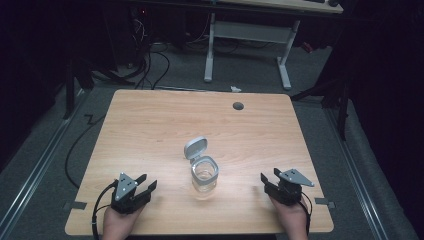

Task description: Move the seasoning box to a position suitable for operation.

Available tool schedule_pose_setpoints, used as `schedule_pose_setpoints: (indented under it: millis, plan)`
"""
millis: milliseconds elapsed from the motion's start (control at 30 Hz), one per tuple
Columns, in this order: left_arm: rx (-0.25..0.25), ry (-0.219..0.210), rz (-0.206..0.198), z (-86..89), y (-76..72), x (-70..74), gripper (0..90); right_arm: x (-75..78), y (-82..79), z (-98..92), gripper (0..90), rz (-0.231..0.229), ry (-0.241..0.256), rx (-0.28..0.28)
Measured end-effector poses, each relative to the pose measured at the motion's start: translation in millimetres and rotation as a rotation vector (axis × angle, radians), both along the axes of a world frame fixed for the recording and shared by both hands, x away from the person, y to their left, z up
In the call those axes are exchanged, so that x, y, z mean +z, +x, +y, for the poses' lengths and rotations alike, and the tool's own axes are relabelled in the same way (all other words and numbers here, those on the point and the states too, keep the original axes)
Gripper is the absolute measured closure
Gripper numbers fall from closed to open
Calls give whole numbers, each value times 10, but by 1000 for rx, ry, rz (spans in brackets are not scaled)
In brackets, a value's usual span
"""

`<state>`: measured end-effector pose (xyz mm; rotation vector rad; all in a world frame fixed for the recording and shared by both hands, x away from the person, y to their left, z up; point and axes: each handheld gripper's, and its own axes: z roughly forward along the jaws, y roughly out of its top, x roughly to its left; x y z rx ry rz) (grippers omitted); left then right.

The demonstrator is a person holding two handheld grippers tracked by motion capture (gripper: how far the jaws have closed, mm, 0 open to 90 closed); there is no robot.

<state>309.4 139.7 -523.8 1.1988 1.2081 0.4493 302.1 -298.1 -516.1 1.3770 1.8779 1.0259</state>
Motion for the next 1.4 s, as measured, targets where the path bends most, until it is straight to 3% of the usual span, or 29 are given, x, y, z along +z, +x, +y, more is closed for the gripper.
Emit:
schedule_pose_setpoints:
  millis: [433, 600, 1033, 1167, 1400]
  plan:
    - [0, 9, -4, -16, 17, -6, 512, -22, -1, 120, 425, 10, 17, 56]
    - [0, 6, 3, -17, 8, -15, 502, 21, 22, 252, 461, -2, 9, 89]
    - [-6, 3, 4, -18, 0, -14, 493, 58, 146, 709, 764, 21, 7, 215]
    - [-5, -1, 6, -15, 1, -13, 493, 68, 198, 842, 893, 4, 3, 242]
    - [-9, -1, 7, -21, 0, -15, 493, 89, 270, 1001, 900, -2, 3, 272]
